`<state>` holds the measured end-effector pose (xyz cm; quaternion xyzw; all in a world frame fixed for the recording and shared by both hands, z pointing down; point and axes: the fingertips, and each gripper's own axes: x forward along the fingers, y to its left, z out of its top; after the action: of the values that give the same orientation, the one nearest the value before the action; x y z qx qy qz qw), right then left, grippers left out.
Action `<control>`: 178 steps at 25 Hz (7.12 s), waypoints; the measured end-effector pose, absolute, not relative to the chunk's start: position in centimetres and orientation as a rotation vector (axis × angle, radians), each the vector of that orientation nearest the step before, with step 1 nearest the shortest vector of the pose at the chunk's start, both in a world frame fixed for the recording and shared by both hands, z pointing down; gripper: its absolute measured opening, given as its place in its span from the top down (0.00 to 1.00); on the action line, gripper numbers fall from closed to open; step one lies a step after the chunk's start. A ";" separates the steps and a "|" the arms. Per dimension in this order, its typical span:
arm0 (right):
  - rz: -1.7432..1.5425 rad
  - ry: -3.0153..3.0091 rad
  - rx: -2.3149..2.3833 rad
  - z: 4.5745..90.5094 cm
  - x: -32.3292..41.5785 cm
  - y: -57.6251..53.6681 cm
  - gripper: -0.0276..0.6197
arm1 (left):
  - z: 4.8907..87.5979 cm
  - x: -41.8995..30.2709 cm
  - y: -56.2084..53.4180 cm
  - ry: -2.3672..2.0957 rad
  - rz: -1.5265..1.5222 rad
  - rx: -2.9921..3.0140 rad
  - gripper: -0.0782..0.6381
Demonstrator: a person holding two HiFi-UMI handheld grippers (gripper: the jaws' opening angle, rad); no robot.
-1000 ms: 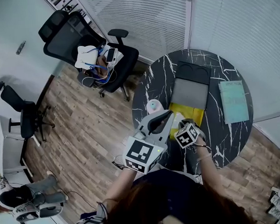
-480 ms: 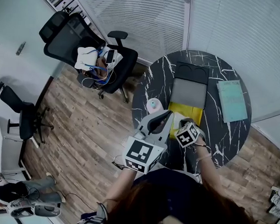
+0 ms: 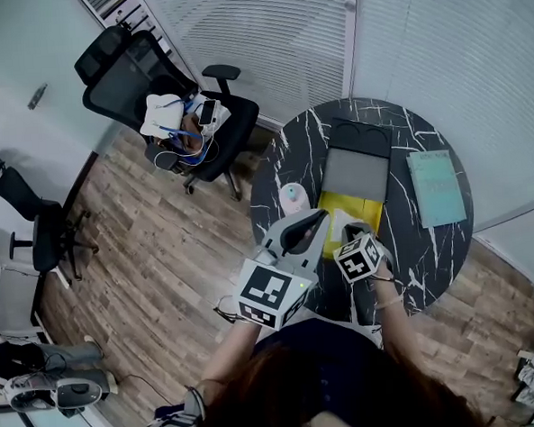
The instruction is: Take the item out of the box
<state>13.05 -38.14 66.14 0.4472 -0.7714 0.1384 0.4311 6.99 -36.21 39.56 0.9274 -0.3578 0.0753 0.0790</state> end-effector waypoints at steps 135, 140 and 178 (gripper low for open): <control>-0.211 -2.236 1.866 31.7 5.5 -0.1 0.92 | 32.6 -0.3 0.2 -0.930 -0.006 2.976 0.85; -0.221 -2.245 1.863 31.2 5.2 1.7 0.92 | 32.5 -0.5 2.0 -0.933 0.001 2.972 0.85; -0.198 -2.296 1.914 31.2 5.5 12.0 0.92 | 32.4 -1.3 11.4 -1.006 0.057 2.976 0.85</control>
<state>5.49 12.01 31.23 0.6371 -0.7645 -0.0659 0.0730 -1.27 11.35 32.44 0.9472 -0.3202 0.0181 -0.0004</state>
